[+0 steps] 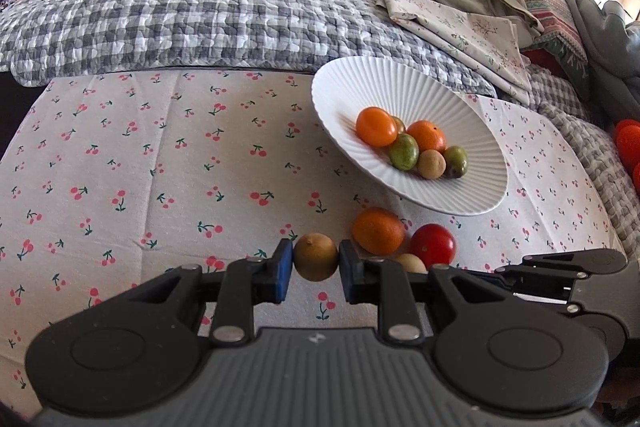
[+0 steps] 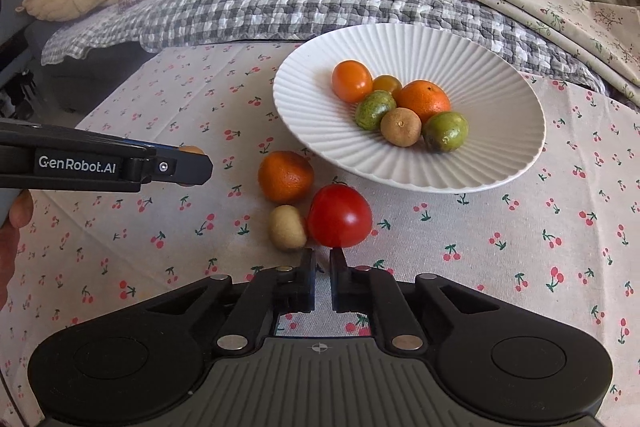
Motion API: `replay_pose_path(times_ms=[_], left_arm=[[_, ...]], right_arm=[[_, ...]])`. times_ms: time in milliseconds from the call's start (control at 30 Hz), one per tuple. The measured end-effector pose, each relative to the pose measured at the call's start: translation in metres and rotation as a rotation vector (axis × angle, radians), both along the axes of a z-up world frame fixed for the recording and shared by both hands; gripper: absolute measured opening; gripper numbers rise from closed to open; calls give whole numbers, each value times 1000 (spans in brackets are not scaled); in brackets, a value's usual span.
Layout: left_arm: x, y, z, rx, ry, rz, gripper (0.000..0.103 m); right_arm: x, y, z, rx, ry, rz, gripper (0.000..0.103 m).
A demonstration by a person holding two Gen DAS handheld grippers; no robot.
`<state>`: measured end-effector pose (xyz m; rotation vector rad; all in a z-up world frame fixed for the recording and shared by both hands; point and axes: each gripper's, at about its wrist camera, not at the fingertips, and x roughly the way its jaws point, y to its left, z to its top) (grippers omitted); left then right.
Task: Organize fruits
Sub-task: 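Grasp the other brown kiwi with the right tool while the left tool holds its kiwi, then carry both kiwis in both tools over the white bowl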
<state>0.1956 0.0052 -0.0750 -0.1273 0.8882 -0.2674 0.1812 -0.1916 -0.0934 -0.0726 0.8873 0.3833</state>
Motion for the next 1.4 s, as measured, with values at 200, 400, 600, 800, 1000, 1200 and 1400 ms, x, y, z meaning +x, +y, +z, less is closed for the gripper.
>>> replay_pose_path(times_ms=[200, 400, 600, 800, 1000, 1200, 1400], left_arm=[[0, 1, 1, -7, 0, 8, 23], [0, 3, 2, -6, -3, 18, 23], [0, 2, 2, 0, -13, 13, 23], [-1, 3, 5, 3, -26, 14, 23], [-3, 0, 8, 6, -38, 11, 23], [-5, -1, 12, 2, -51, 6, 23], [-7, 1, 18, -9, -68, 8, 23]], right_arm=[[-3, 16, 5, 32, -31, 63, 35], [8, 27, 0, 6, -26, 26, 42], [9, 32, 1, -27, -32, 22, 23], [4, 28, 10, -25, -22, 18, 23], [-3, 19, 25, 16, -21, 12, 23], [-11, 12, 44, 60, -28, 19, 23], [-20, 0, 61, 102, -42, 16, 23]])
